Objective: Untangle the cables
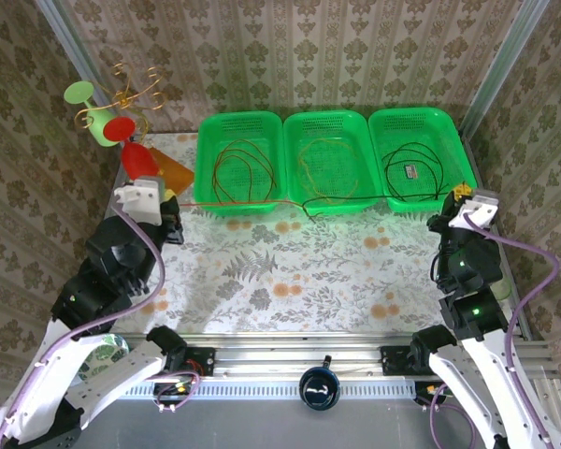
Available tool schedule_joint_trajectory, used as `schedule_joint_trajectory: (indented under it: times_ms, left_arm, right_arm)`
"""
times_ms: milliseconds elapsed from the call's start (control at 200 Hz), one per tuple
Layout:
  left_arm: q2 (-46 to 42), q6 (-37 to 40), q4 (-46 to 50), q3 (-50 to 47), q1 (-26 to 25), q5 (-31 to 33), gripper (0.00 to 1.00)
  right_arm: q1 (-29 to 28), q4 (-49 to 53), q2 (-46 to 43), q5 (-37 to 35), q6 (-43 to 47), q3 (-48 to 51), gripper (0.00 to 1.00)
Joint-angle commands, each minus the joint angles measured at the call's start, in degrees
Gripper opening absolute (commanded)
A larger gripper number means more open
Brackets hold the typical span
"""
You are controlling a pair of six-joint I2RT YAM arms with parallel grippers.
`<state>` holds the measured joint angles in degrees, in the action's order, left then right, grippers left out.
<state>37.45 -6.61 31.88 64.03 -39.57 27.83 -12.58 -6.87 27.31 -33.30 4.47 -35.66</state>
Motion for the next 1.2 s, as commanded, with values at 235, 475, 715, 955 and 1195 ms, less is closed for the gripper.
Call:
schedule_joint_trajectory:
  times_ms: [235,475,715,955,1195]
  left_arm:
    - [-1.24,0.58,5.56,0.24,4.02,3.45,0.0]
    - [-2.46,-0.76,9.09,-0.36,6.41,6.59,0.0]
    - [-4.13,-1.24,7.67,-2.89,8.04,2.8,0.0]
    - [0.07,-4.28,1.43,-3.92,8.02,-9.47,0.0]
    - [7.08,-5.18,-3.55,3.07,7.92,-17.74,0.0]
  right_arm:
    - [5.28,2.62,-0.77,-8.19,-3.83,1.97,0.0]
    - [8.96,5.34,-0.25,-13.76,-6.29,3.17,0.0]
    - [11.83,7.22,-0.94,-11.01,-10.51,4.54,0.0]
    - [11.79,7.16,-0.77,-4.23,-12.29,4.09,0.0]
    - [11.79,8.68,-1.03,-0.29,-10.97,1.82,0.0]
